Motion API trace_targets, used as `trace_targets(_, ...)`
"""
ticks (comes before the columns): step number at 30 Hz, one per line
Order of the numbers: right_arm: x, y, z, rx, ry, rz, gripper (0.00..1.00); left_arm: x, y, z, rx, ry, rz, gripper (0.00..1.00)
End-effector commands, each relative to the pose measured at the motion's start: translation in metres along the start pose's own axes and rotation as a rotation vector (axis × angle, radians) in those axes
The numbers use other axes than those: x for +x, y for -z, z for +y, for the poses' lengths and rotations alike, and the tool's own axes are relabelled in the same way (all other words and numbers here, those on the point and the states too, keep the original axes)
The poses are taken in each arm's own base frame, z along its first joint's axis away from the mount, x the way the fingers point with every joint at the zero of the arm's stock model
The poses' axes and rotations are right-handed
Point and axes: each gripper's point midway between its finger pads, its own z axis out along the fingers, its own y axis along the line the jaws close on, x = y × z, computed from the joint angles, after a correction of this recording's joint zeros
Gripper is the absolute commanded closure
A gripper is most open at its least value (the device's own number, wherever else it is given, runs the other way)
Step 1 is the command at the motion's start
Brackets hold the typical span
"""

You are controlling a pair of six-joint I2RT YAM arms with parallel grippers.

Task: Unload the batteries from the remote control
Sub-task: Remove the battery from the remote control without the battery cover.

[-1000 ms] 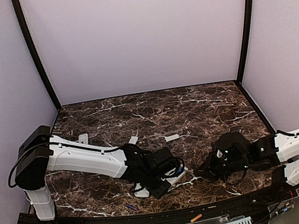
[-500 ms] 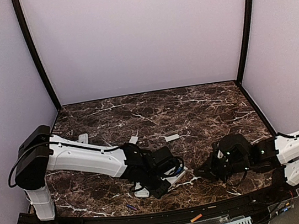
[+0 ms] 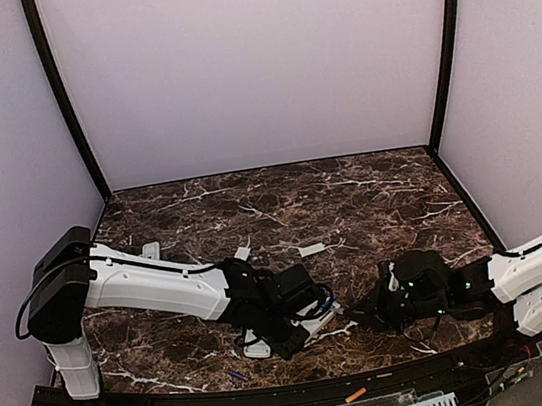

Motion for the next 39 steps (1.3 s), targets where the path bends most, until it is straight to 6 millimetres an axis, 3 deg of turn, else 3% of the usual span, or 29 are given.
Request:
trace_targets(1,0.001,-0.003,-0.009,0.019,0.032,0.001,1.00,0.017,-0.011,0.000,0.007,-0.027,0.072,0.85)
trace_targets(9,0.000,0.007,0.013,-0.042,0.091,0.003,1.00,0.015,-0.010,0.001,-0.001,-0.016,0.069,0.85)
trace_targets(26,-0.012,0.041,0.011,-0.023,0.105,-0.064,1.00,0.010,-0.005,0.005,-0.027,-0.004,0.050,0.83)
trace_targets(30,-0.018,0.051,0.013,-0.008,0.137,-0.094,1.00,0.004,0.001,0.004,-0.022,0.010,0.030,0.75)
trace_targets(33,-0.026,0.062,0.015,0.033,0.183,-0.131,1.00,-0.005,0.012,0.004,-0.018,0.026,-0.004,0.61)
trace_targets(39,-0.042,0.072,0.017,0.112,0.261,-0.179,1.00,-0.043,0.059,0.012,0.043,0.105,-0.134,0.36)
